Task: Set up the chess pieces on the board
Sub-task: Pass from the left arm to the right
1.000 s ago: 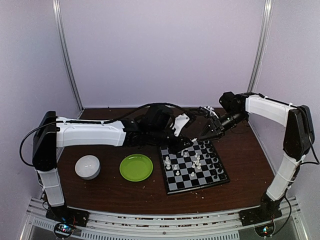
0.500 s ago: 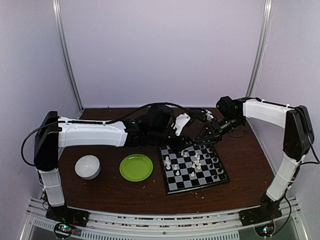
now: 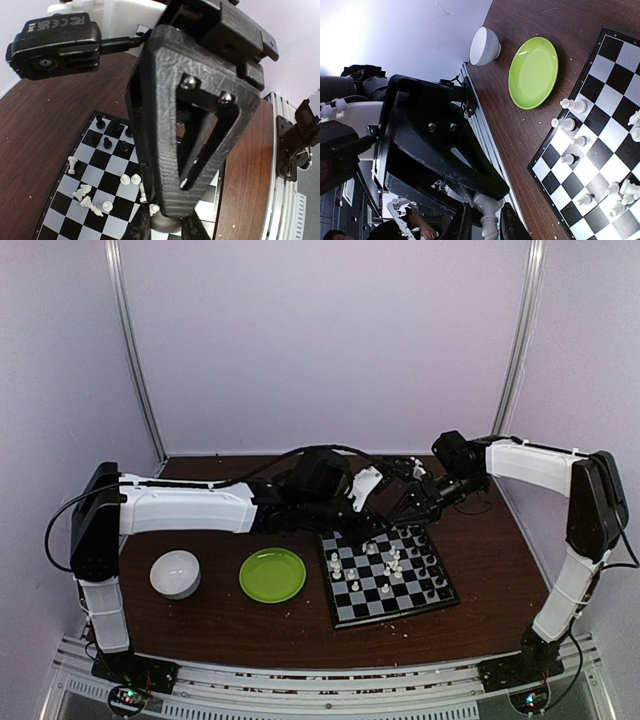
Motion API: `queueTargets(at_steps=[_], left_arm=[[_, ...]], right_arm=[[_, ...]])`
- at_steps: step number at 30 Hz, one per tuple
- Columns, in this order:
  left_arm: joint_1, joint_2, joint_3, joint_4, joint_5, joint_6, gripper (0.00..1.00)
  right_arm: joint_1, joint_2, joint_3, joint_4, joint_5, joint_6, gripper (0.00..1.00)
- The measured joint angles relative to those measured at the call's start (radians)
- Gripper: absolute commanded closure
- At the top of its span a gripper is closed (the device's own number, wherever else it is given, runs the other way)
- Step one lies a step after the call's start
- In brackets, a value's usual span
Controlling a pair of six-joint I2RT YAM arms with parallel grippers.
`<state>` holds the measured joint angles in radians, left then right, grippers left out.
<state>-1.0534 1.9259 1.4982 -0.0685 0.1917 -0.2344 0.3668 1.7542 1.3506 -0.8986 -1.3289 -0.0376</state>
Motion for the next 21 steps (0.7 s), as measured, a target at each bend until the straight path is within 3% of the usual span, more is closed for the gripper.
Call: queueTargets(at_steps=[13,17,21], left_arm=[[0.0,0.006,0.002,0.006,-0.001,-0.01,0.81],[0.0,0.006,0.003,0.007,-0.006,-0.011,0.63],[0.0,0.016,0.014,-0.011,-0.026,-0.021,0.55]], right_arm=[[0.0,-0.028,-0.053,0.1,0.006,0.094,0.95],[0.0,-0.036,-0.055,0.113,0.014,0.101,0.99],[0.0,-0.051,-0.055,0.117,0.028,0.093,0.99]])
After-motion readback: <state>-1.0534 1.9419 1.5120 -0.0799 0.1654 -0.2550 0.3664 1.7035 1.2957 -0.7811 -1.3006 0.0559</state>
